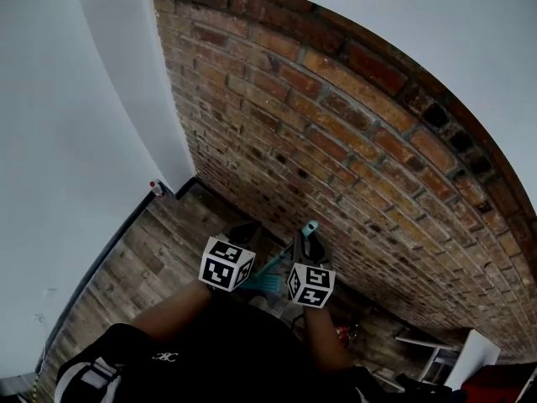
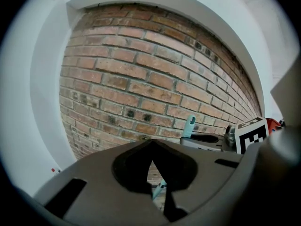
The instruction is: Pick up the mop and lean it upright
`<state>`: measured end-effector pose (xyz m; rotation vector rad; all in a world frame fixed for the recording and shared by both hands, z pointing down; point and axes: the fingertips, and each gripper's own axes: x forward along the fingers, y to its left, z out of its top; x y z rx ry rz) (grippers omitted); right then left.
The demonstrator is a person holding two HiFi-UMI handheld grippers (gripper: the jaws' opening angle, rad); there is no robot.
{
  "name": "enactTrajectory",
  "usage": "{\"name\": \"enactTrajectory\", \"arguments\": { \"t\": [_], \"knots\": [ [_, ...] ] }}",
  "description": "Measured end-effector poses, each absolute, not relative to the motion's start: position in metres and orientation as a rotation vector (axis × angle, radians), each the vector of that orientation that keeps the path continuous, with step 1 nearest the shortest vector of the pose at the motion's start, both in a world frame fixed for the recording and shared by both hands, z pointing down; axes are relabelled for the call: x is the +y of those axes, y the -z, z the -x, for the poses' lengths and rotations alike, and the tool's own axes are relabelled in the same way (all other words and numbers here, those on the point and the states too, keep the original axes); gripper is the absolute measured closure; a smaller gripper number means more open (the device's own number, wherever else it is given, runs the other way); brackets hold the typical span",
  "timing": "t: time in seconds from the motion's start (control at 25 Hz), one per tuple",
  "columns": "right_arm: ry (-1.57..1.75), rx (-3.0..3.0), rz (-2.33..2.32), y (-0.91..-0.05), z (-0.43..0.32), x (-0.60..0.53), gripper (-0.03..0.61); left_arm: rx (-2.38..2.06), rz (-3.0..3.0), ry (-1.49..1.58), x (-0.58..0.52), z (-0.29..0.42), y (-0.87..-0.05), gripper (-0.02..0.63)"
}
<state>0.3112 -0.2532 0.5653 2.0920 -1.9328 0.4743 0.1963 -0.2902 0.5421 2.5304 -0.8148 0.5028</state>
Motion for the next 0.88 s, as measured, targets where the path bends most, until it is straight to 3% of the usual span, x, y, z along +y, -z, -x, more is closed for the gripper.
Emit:
{"name": "enactTrajectory", "arguments": {
  "t": [0.36,0.88],
  "knots": [
    [-0.478,-1.964,-2.042,-0.574,-0.305,-0.264,0.469,-0.869,-2.516,-0.504,-0.288,-0.179,-0.543,0.621],
    [-0.611,-1.853,-2.080,-0.602,-0.352,-0.360,0.469,-1.028,-2.464,-0.490,-0.289,-0.131,-0.539,0.621]
  ]
}}
